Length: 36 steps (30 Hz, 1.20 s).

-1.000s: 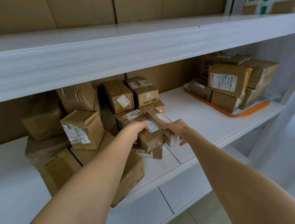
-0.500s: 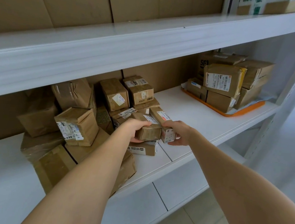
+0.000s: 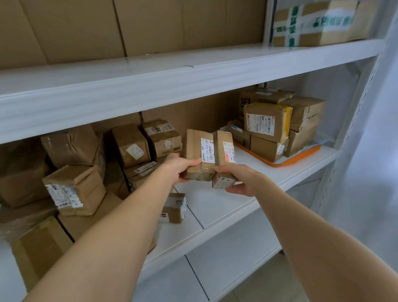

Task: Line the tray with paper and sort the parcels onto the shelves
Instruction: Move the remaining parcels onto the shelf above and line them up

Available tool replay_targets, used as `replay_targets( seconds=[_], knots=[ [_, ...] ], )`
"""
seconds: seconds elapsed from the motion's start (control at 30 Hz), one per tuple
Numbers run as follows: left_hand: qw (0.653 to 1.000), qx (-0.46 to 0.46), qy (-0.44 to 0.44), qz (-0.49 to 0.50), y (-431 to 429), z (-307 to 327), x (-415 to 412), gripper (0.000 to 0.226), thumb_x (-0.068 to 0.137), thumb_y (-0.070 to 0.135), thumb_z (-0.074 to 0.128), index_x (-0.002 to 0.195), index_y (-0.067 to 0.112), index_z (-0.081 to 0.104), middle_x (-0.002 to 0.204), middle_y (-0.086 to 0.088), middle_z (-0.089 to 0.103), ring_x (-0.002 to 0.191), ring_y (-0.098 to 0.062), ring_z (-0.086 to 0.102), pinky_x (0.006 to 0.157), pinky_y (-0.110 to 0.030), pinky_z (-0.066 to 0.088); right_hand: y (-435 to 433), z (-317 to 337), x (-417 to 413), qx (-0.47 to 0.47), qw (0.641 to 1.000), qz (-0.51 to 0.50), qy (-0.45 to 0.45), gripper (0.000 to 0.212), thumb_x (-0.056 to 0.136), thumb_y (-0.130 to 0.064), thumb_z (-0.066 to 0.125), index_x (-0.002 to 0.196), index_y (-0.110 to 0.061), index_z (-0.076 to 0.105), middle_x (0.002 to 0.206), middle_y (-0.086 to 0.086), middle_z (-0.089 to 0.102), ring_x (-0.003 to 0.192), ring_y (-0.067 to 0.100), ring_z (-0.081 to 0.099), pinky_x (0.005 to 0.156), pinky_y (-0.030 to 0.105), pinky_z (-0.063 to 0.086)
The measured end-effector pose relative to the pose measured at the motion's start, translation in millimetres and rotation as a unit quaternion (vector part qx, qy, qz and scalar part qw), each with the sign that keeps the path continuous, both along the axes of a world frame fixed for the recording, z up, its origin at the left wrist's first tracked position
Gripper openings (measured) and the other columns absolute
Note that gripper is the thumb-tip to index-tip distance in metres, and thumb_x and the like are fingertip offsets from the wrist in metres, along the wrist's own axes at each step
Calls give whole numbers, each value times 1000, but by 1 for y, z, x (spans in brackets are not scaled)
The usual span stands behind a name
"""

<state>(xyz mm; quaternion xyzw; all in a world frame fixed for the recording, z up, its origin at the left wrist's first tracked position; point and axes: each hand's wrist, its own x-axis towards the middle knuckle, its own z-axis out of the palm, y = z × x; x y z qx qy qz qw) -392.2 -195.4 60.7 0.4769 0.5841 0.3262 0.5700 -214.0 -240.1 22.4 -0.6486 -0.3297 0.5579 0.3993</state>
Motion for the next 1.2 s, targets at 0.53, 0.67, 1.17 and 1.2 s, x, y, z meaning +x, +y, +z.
replay_targets(
  seconds=[0.53, 0.67, 1.17, 1.2],
  knots=[
    [992, 100, 29, -75, -30, 32, 125, 48, 70, 3, 80, 105, 14, 49, 114, -10, 63, 100, -24, 62, 92, -43, 52, -56, 42, 111, 79, 985, -147, 51, 61, 70, -3, 84, 122, -10, 53, 97, 5, 66, 77, 15, 65, 42, 22, 51],
    [985, 135, 36, -99, -41, 46, 151, 67, 69, 0, 80, 125, 10, 45, 115, -9, 59, 99, -21, 58, 83, -35, 52, -68, 53, 134, 102, 980, -161, 51, 62, 68, 2, 83, 121, -9, 55, 107, 8, 67, 83, 20, 66, 42, 22, 50],
    [953, 266, 36, -143, -67, 131, 213, 84, 66, 9, 84, 137, 15, 39, 126, -7, 56, 113, -23, 55, 97, -43, 48, -98, 128, 201, 233, 952, -196, 13, 67, 69, 3, 82, 116, -20, 40, 103, 0, 62, 98, 23, 66, 51, 29, 53],
    [952, 270, 32, -141, -68, 141, 214, 82, 67, 11, 84, 136, 16, 39, 125, -6, 56, 113, -23, 56, 98, -44, 48, -97, 137, 202, 250, 948, -197, 21, 68, 69, 3, 82, 115, -22, 38, 102, -2, 62, 96, 21, 65, 51, 28, 52]
  ],
)
